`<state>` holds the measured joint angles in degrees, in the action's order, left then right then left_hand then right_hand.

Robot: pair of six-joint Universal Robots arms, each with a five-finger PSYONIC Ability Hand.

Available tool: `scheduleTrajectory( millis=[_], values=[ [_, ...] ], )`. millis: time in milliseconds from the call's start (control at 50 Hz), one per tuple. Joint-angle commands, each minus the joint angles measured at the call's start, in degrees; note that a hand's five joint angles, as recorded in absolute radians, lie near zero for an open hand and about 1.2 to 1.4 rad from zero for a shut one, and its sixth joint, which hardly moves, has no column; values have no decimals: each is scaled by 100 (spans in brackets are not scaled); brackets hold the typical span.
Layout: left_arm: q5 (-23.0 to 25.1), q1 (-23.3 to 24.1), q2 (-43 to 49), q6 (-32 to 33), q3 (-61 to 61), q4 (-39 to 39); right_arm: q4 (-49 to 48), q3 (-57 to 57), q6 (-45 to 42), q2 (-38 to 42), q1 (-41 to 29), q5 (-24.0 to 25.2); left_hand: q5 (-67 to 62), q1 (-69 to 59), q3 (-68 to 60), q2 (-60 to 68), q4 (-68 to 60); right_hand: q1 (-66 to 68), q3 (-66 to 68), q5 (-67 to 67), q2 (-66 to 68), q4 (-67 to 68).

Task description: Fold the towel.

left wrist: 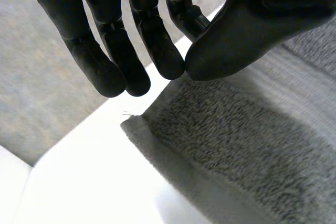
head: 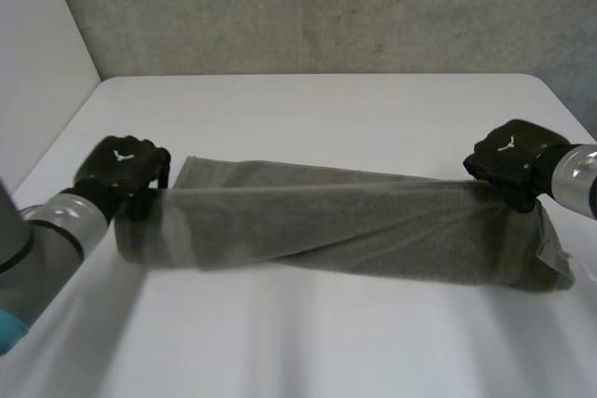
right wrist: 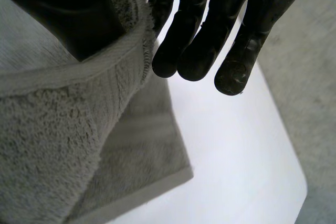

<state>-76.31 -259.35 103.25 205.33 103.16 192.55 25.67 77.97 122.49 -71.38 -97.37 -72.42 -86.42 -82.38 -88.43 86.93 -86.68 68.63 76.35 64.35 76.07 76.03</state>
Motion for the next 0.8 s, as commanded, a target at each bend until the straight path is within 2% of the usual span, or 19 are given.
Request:
scheduleTrajectory(
  millis=[20,120,240,400,580,800],
  values=[
    [-67,122,854,104,-735,37,8,-632,-68,887,16,-386,1642,238,843,-693,668,1137,365,565,393,397],
    [-322,218,1337,104,-1332,28,-9,-897,-68,1240,16,-386,1642,238,843,-693,668,1137,365,565,393,397],
    [-638,342,2031,104,-2202,-16,-18,-1634,-68,2091,7,-404,1642,238,843,-693,668,-232,-1004,-804,-976,-972],
    [-683,535,2559,104,-2906,-7,-27,-2224,-15,2514,-10,-316,1642,238,843,-693,668,653,-119,82,-91,-87],
    [-876,641,3341,130,-3864,-42,-395,-2874,3,3023,-115,-307,1642,238,843,-693,668,588,-184,17,-156,-152],
    [-1070,728,4062,771,-4655,-7,-545,-3612,-24,3656,-212,-307,1642,238,843,-693,668,588,-184,16,-156,-152]
  ],
)
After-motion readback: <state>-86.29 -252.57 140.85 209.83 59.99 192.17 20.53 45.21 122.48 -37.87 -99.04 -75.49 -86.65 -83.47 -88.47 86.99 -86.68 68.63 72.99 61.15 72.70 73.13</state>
